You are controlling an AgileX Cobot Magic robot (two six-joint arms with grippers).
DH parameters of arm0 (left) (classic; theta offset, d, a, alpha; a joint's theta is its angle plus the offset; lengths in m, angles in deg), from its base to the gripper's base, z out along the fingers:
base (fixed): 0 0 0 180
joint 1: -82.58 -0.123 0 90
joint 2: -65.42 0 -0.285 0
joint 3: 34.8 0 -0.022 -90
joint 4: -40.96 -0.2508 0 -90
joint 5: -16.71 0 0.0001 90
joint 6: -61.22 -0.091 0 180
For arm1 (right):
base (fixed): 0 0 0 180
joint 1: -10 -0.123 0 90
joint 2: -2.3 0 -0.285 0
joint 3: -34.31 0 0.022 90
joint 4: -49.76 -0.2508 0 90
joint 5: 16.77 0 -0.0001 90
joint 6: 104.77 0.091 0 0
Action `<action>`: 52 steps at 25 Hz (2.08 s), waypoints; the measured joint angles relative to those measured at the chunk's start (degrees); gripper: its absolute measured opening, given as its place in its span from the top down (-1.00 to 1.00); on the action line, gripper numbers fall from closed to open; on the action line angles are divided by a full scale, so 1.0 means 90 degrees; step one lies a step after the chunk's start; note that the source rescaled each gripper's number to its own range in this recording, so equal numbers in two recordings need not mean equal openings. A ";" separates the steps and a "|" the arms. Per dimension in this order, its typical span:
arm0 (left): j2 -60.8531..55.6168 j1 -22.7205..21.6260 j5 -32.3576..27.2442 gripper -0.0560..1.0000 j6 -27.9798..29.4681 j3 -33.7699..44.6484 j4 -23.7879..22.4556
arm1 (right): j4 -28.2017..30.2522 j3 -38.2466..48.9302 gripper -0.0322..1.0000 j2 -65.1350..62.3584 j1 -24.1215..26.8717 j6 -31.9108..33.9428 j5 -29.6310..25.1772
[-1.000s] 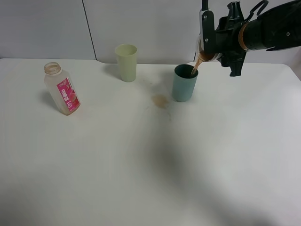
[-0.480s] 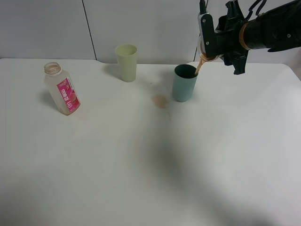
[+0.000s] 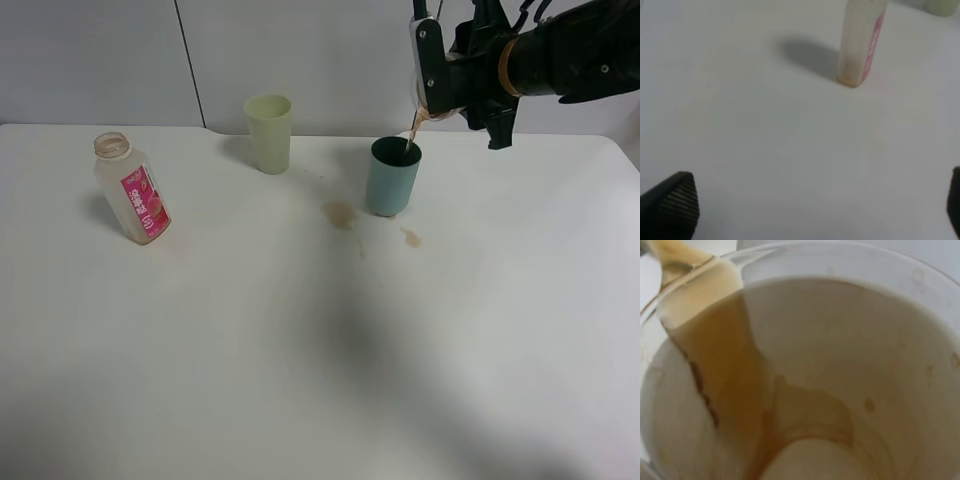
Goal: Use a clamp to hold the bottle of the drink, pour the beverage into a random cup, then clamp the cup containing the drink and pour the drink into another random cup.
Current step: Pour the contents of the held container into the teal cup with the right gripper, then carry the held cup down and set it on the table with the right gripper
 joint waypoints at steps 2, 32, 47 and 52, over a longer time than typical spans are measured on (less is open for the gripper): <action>0.0000 0.0000 0.0000 -1.00 0.0000 0.0000 0.0000 | 0.0000 0.0000 0.94 0.0000 0.0000 0.0000 -0.0021; 0.0000 0.0000 0.0000 -1.00 0.0000 0.0000 0.0000 | -0.1253 0.0000 0.94 -0.0059 0.0000 0.3662 0.0433; 0.0000 0.0000 0.0000 -1.00 0.0000 0.0000 0.0000 | -0.4819 0.0000 0.94 -0.0730 0.0000 0.4260 0.3623; 0.0000 0.0000 0.0000 -1.00 0.0000 0.0000 0.0000 | -0.5253 0.0000 0.94 -0.0721 -0.0204 0.4253 0.4798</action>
